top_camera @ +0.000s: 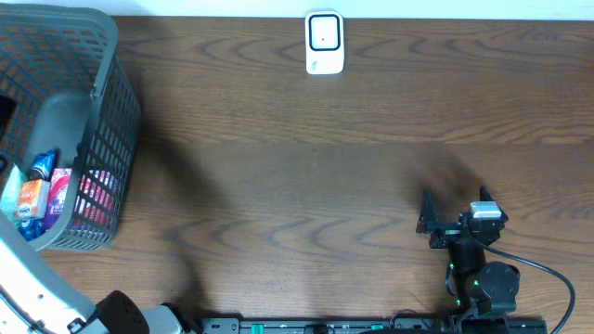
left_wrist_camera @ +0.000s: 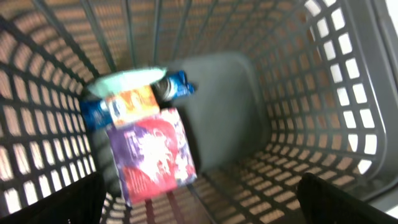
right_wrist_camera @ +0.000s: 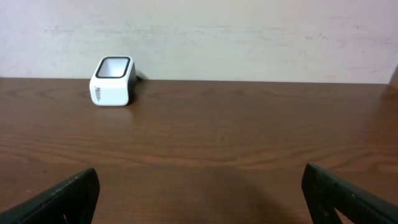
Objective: Scan the item barcode
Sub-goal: 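Reach the left gripper into the basket and grasp the red-purple snack pack, then lift the red-purple pack out and place it on the table centre, then return the left gripper to the basket and grasp the orange box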
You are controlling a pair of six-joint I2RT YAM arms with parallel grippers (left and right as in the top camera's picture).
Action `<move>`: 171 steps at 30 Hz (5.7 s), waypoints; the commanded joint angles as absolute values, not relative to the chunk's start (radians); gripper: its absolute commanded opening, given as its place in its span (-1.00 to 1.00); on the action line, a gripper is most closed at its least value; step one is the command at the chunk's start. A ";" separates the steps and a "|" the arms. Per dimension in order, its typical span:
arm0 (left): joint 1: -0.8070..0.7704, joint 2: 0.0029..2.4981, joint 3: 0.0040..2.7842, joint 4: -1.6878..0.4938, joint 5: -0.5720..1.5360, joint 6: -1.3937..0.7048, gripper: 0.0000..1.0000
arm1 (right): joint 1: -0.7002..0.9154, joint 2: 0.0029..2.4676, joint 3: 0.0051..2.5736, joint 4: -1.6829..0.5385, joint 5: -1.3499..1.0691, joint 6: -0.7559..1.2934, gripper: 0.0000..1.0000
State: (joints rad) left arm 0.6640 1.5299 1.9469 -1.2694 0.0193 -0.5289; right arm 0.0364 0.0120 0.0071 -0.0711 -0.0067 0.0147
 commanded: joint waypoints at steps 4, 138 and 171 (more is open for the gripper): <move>0.670 1.576 1.951 -1.320 0.034 -0.600 0.96 | 0.028 0.007 0.006 -0.075 -0.007 0.025 0.98; 0.601 1.557 1.979 -1.358 0.059 -0.432 0.85 | 0.028 0.007 0.006 -0.075 -0.007 0.025 0.99; 0.543 2.074 1.618 -1.197 -0.074 -0.798 0.74 | 0.028 0.007 0.006 -0.075 -0.007 0.025 0.99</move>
State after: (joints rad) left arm 0.5667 2.0472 1.6344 -1.1954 -0.0071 -0.7097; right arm 0.0364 0.0120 0.0071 -0.0711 -0.0067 0.0147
